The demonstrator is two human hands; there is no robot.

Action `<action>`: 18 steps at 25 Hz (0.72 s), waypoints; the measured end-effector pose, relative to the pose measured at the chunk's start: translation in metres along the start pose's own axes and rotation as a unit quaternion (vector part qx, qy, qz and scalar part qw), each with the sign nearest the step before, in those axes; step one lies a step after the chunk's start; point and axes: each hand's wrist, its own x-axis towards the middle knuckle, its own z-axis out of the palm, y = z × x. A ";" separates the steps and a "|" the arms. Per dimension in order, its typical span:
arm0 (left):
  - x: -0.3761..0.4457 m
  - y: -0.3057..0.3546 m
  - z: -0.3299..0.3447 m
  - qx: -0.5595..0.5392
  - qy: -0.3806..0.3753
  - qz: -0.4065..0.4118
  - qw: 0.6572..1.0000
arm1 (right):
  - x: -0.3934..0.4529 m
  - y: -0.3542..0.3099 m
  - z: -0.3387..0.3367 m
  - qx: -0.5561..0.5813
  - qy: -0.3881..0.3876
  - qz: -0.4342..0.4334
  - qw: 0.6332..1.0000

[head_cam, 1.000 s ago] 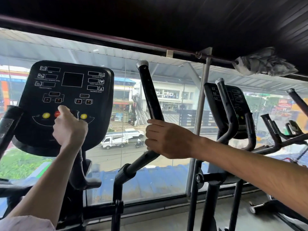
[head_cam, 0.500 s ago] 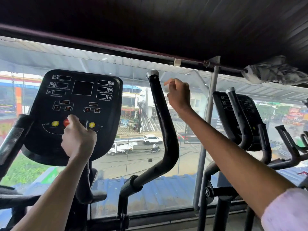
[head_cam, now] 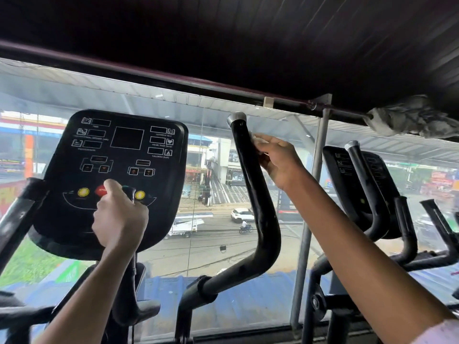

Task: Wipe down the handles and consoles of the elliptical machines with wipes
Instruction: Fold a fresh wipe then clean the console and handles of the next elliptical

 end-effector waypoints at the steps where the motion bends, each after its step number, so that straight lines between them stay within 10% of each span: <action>1: 0.000 0.000 0.000 0.002 0.000 -0.002 1.000 | 0.001 0.004 -0.001 0.020 0.001 0.004 1.000; 7: 0.002 0.001 -0.003 0.000 -0.012 -0.009 1.000 | 0.033 0.002 0.024 -0.006 0.096 0.063 0.993; 18: 0.001 0.001 -0.001 -0.009 -0.007 -0.007 1.000 | 0.036 -0.006 0.036 0.129 -0.143 0.115 0.974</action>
